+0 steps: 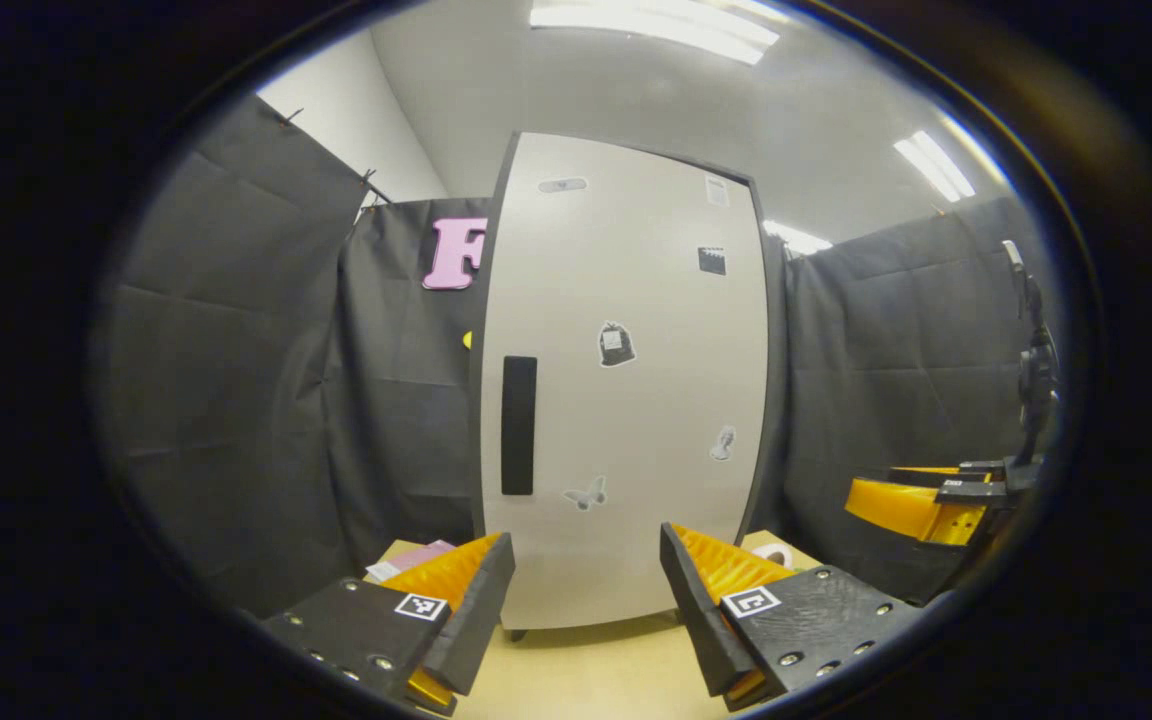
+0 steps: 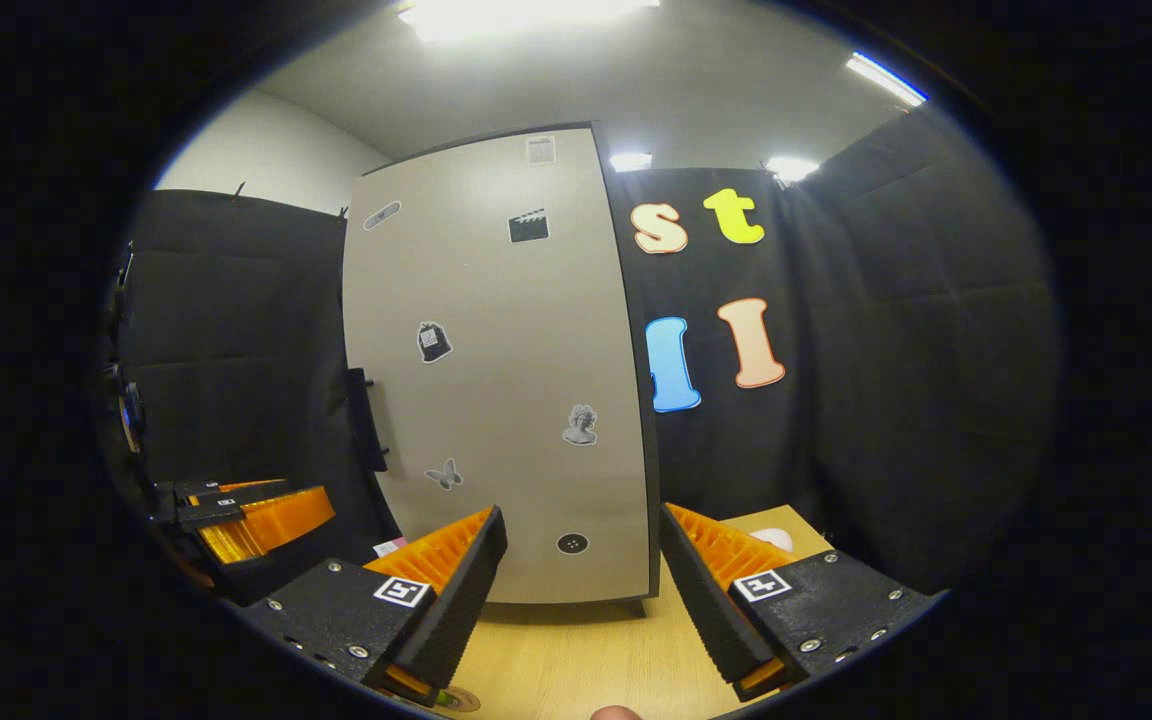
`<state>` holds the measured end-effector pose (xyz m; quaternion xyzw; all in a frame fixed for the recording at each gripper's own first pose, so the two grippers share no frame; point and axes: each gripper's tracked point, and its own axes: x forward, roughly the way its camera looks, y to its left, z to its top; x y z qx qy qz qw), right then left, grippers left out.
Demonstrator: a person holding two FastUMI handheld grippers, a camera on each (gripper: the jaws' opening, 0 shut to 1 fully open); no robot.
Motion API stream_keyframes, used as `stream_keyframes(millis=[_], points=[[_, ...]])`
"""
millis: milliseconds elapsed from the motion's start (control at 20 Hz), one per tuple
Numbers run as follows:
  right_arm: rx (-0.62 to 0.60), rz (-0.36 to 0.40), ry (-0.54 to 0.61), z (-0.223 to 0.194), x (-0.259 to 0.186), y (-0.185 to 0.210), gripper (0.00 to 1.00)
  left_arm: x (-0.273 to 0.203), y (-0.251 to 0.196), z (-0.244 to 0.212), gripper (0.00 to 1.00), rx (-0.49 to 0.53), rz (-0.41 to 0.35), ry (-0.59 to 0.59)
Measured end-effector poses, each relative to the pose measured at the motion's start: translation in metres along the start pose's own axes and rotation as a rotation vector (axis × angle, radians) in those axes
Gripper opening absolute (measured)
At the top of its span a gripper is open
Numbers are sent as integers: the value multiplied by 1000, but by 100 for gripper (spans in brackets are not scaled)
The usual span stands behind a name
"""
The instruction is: Open the cabinet door with the right hand, grasp the bottle in the cabinet with the left hand and place it on the coaster, then close the cabinet door with the right hand.
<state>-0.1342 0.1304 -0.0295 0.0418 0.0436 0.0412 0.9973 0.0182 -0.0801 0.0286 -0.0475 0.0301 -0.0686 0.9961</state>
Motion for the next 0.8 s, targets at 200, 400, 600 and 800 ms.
stream_keyframes(millis=[200,400,600,800], points=[[-1,2,5,-1,1,0,94,3,1,1,84,-2,2,1],[3,1,-3,1,2,-2,94,4,0,2,77,1,0,-4],[7,-5,-24,7,4,-5,94,5,2,9,90,8,6,-27],[2,-13,-47,12,5,-9,94,6,3,13,90,25,10,-44]])
